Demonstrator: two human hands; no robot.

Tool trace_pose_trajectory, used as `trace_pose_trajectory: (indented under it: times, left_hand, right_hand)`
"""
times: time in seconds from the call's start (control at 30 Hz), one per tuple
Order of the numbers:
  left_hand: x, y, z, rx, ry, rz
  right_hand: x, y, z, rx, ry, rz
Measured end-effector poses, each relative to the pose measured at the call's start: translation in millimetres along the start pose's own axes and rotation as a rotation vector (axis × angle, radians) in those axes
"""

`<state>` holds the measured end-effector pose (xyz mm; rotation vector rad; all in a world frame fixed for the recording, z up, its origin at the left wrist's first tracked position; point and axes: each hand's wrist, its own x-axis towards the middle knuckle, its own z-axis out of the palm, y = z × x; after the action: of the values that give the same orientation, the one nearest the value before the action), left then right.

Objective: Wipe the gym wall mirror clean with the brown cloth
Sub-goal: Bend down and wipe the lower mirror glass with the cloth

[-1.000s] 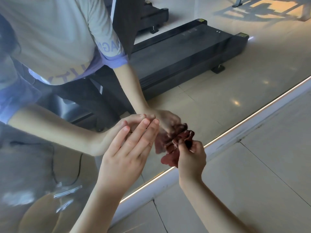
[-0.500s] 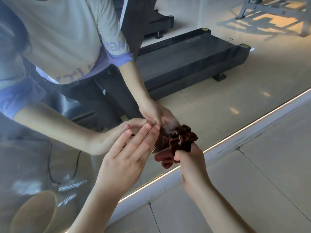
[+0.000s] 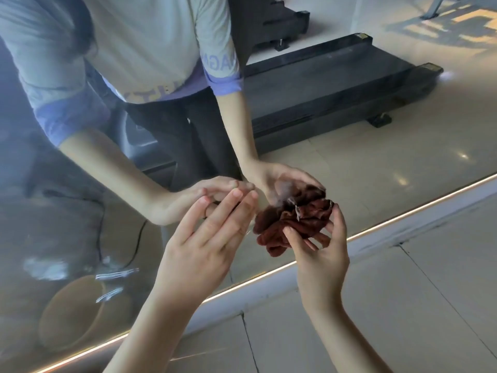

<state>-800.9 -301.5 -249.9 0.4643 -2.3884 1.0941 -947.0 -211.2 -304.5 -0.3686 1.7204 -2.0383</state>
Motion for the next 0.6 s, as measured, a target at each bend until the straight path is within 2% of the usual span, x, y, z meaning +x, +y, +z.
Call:
trace_pose_trajectory:
  times: [0.23, 0.3, 0.4, 0.5, 0.6]
  left_hand:
    - [-8, 2, 3, -0.030, 0.000, -0.013]
    - [-12, -2, 3, -0.034, -0.002, 0.005]
    - [-20, -9, 3, -0.012, 0.001, 0.034]
    - [-24, -14, 1, -0.020, 0.023, -0.008]
    - [-30, -23, -5, -0.056, 0.049, -0.077]
  right_hand:
    - [-15, 15, 13, -0.035, -0.070, -0.109]
    - [-3, 14, 6, -0.019, 0.004, -0.153]
    - [3, 24, 6, -0.010, 0.120, -0.118]
    - [-23, 33, 22, -0.088, 0.045, -0.090]
    - [-38, 19, 32, -0.072, -0.045, -0.228]
